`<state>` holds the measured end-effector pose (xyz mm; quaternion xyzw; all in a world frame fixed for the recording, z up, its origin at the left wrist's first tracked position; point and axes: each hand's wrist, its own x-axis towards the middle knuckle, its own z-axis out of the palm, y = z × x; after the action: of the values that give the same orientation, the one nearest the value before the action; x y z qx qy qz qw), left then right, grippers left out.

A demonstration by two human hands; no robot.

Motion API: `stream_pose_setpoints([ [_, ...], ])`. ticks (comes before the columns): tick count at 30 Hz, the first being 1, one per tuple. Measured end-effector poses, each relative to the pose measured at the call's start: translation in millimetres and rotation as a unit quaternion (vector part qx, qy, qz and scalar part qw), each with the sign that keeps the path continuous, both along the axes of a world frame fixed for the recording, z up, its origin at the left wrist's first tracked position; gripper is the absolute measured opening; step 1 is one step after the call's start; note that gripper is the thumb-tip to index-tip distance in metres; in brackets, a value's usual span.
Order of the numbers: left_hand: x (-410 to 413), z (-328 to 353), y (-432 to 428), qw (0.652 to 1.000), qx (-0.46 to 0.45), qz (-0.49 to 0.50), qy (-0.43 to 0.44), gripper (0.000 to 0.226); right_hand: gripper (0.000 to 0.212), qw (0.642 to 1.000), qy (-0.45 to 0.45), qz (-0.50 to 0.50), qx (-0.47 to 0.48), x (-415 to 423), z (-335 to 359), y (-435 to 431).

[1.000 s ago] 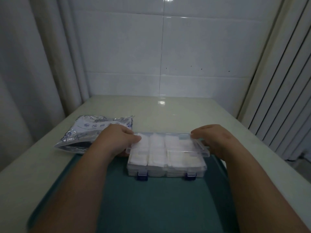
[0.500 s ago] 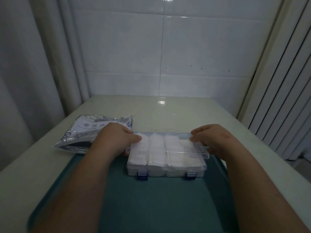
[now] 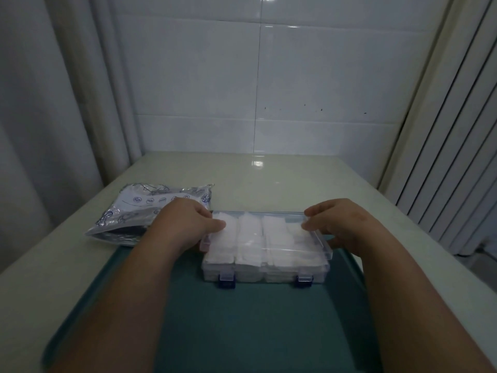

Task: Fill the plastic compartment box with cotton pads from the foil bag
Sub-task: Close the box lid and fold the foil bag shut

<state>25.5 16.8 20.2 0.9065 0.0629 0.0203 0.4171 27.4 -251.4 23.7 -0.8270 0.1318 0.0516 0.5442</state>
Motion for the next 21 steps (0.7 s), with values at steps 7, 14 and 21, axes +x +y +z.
stream_pose_setpoints([
  [7,-0.9,1.0,0.1,0.996,0.082,-0.012,0.016,0.013,0.044,0.999,0.021,0.022,-0.033,-2.6,2.9,3.2],
  [14,-2.4,-0.5,-4.2,0.983,0.176,-0.045,-0.026,0.028,0.060,0.996,0.031,0.061,-0.057,-6.3,6.5,5.6],
  [21,-13.6,5.9,-9.8,0.956,0.193,-0.219,0.020,0.071,0.057,0.997,0.024,0.047,-0.049,-5.1,6.1,6.6],
])
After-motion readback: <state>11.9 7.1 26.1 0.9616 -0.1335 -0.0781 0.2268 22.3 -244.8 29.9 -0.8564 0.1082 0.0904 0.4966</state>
